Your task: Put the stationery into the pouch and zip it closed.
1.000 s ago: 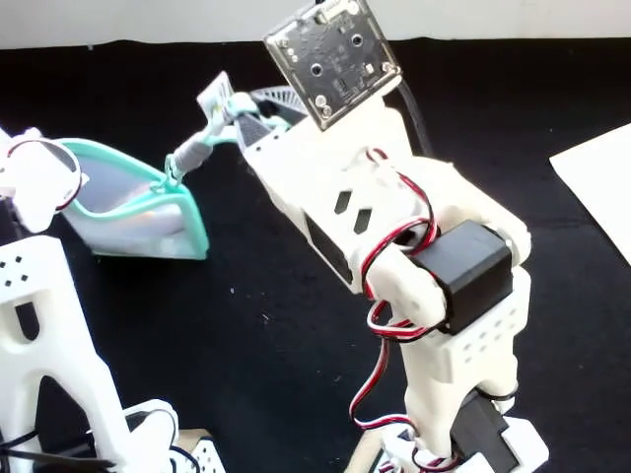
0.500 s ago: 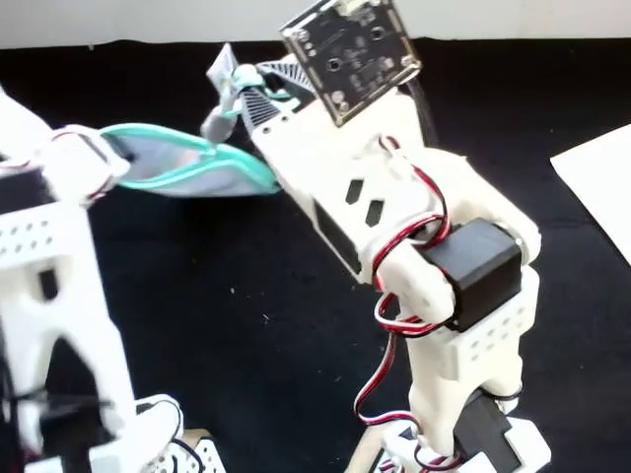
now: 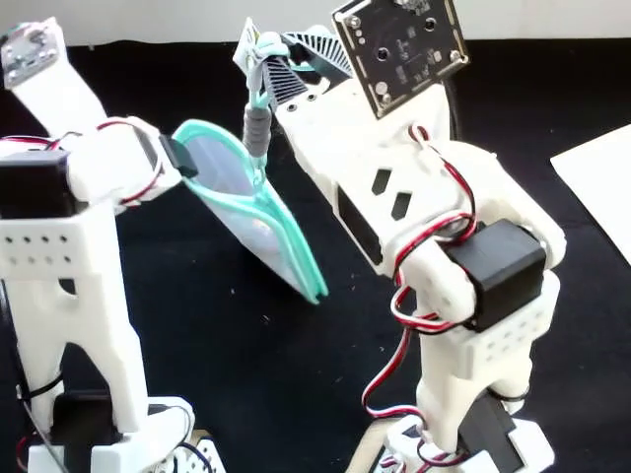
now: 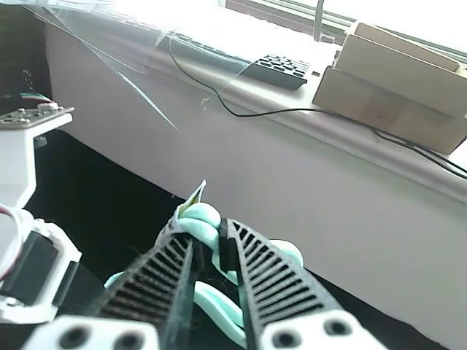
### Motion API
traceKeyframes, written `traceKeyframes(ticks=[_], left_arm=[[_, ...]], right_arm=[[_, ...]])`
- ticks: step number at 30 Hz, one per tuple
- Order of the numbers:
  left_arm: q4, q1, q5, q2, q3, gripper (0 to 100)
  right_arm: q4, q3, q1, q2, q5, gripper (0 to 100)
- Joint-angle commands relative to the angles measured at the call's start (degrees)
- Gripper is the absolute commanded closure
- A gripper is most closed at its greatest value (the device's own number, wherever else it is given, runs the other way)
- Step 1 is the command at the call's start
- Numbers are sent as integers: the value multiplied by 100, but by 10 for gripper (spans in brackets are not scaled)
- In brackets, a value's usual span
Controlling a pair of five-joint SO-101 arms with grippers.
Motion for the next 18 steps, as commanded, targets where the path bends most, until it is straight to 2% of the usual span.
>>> traceKeyframes(ticks=[1, 5, 11, 18], left_arm=[[105, 338, -18, -31, -470, 776], [105, 558, -53, -101, -743, 776], [114, 1218, -686, -980, -945, 776], [114, 2237, -712, -1754, -207, 777]], right_arm=[[-163, -189, 224, 13, -44, 991], [-207, -207, 664, 31, -316, 991], [-215, -189, 1077, 40, -580, 991], [-215, -189, 1138, 40, -633, 991]])
